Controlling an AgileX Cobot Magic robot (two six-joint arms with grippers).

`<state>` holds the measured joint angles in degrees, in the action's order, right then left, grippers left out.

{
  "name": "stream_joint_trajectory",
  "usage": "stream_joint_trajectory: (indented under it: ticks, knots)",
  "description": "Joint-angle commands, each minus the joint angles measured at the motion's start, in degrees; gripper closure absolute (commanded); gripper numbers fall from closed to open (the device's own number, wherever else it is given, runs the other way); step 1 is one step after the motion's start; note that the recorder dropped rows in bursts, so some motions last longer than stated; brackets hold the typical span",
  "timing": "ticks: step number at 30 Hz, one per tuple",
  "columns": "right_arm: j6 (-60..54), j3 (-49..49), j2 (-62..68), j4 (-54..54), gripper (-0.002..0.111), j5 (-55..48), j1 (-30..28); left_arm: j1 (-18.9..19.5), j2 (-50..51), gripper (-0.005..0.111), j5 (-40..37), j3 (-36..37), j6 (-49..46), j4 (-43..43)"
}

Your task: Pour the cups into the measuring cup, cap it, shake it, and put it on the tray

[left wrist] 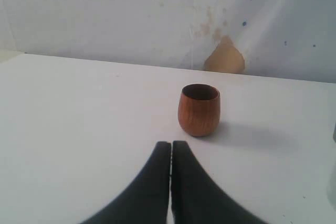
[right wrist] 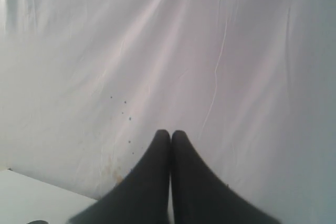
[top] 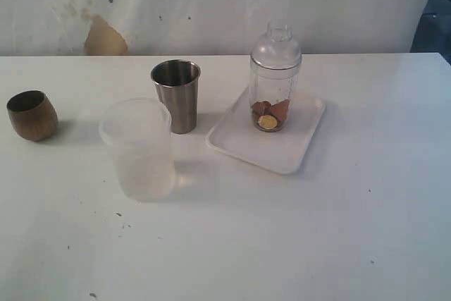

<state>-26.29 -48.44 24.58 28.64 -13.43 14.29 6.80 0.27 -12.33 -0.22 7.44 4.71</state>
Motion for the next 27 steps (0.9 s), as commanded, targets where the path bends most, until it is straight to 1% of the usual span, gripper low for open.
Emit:
stream_joint_trajectory:
  ticks: [1,19,23,27]
  knots:
    - [0.17,0.28,-1.40,0.07,0.108,-0.27,-0.61,-0.06,-0.27,0.106,0.65,0.22,0.15,0.09]
    - [0.17,0.62,-1.82,0.07,0.108,-0.71,-0.48,-0.06,-0.27,0.106,0.65,0.22,0.15,0.09]
    - [0.17,2.57,-6.23,-0.95,0.108,-0.56,-0.66,-0.06,-0.27,0.106,0.65,0.22,0.15,0.09]
    - [0.17,6.71,-13.37,-4.91,0.108,-0.65,-0.94,-0.06,-0.27,0.106,0.65,0.22,0.15,0.09]
